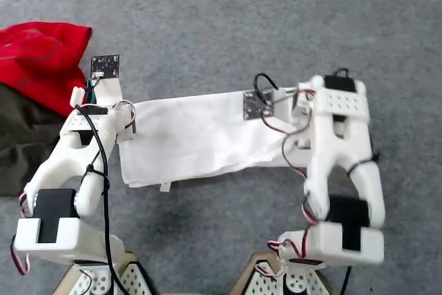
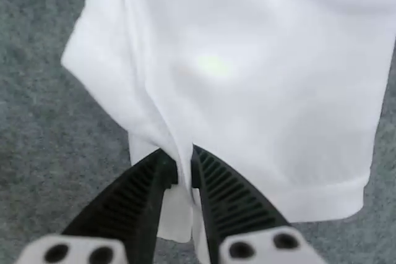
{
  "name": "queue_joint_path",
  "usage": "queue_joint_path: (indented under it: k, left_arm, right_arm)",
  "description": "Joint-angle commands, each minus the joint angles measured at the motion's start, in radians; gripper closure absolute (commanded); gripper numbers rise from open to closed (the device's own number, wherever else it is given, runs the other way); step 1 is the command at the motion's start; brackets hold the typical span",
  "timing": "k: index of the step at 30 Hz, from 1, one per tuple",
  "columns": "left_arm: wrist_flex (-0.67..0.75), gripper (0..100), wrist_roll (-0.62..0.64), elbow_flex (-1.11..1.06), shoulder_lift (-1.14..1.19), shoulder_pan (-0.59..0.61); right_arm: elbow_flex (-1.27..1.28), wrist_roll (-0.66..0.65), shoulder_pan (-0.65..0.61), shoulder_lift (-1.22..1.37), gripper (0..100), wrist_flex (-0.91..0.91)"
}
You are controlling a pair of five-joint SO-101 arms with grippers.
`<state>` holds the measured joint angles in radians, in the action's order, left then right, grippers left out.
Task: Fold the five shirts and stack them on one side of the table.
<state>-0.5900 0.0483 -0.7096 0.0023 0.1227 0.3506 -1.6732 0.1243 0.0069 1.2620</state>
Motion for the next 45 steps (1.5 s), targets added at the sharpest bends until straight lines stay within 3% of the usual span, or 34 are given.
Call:
queue_joint_path:
  k: [1,6,12,15,21,25,27,29,32,37,39,45]
  left_arm:
    - [-0.005,97,0.011,0.039,-0.003,0.007]
    - [-0.005,97,0.009,0.039,-0.003,0.007]
    - [-0.005,97,0.008,0.039,-0.003,0.007]
    - [-0.005,97,0.008,0.039,-0.003,0.007]
    - [-0.005,97,0.008,0.038,-0.003,0.007]
    - [-0.011,97,0.011,0.038,-0.003,0.010]
    - [-0.038,97,0.017,0.044,-0.014,0.042]
    - [-0.091,97,0.043,0.074,-0.014,0.070]
    - [-0.252,96,0.086,0.173,-0.015,0.084]
    - [-0.537,81,0.184,0.341,-0.015,0.082]
    - [-0.608,79,0.199,0.380,-0.015,0.082]
    - [-0.655,78,0.204,0.367,-0.015,0.073]
  right_arm:
    - [-0.127,0.018,-0.057,0.081,98.4,0.008]
    - [-0.182,0.074,-0.072,0.170,97.5,0.008]
    - [-0.197,0.133,-0.064,0.174,74.7,0.009]
    - [-0.199,0.169,-0.064,0.142,69.0,0.006]
    - [-0.193,0.304,-0.046,0.022,77.0,0.012]
    - [-0.191,0.374,-0.012,-0.067,99.4,0.120]
    - [-0.189,0.423,0.020,-0.105,95.3,0.187]
    - [-0.168,0.448,0.071,-0.140,98.8,0.216]
    - [-0.091,0.485,0.169,-0.176,98.5,0.199]
    - [0.102,0.517,0.354,-0.185,98.5,0.044]
    - [0.185,0.517,0.416,-0.185,98.5,-0.046]
    - [0.364,0.517,0.511,-0.183,98.4,-0.247]
